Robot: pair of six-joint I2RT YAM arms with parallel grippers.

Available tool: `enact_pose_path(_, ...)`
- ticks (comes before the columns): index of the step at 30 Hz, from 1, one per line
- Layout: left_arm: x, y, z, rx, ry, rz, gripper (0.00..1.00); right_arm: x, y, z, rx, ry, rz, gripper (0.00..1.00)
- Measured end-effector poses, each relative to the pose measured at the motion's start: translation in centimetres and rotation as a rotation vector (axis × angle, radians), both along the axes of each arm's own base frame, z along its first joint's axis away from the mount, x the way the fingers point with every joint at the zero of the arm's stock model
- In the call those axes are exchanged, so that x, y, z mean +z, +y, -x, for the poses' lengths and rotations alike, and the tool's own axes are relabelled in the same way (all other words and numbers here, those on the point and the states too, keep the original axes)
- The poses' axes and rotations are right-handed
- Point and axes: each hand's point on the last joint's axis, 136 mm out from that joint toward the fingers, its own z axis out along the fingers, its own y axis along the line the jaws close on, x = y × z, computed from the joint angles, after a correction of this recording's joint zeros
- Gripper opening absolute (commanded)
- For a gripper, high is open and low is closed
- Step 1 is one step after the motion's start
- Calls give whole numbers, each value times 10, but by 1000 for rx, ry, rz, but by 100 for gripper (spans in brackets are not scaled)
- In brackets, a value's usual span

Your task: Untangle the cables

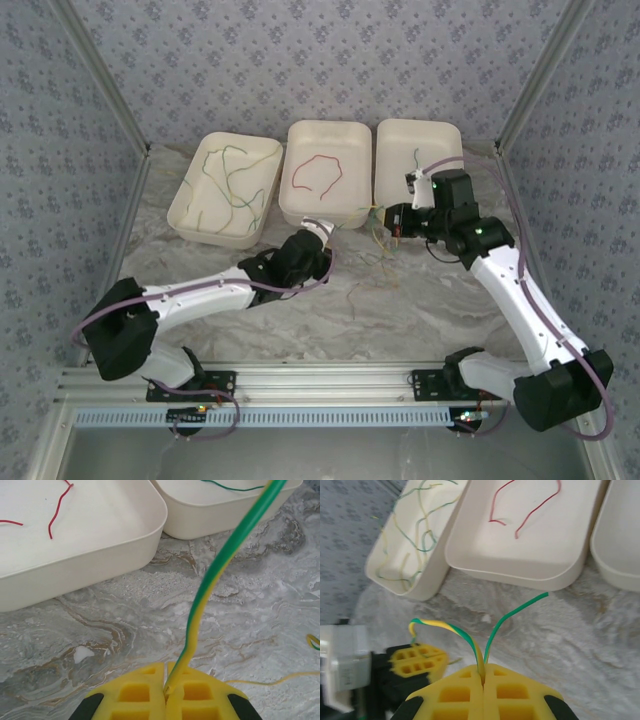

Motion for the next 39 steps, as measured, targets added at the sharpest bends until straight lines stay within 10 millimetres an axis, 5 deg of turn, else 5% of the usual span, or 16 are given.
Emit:
enact_pose_path(6,15,24,9,26,26,-78,0,-18,23,8,57,-116,315,0)
enact_pose_path(11,18,34,12,58,98,-178,0,-78,27,-4,39,-43,517,0)
enact_pose_path(16,-28,48,21,106,232,-314,0,-148,35,-8,57,84,641,0)
enact_pose_path(23,-67,85,39,195,341,-464,0,-206,56,-7,92,175,684,0)
enact_pose_path(26,-69,96,42,227,355,-498,0,-209,59,-6,100,174,689,2)
enact_pose_path(30,-71,105,44,247,376,-523,0,-201,62,-5,111,144,690,23)
enact_pose_path(34,-74,107,49,246,415,-516,0,-172,62,-2,104,98,618,43)
enact_pose_path(39,-76,98,52,245,477,-367,0,-122,54,20,72,39,424,51)
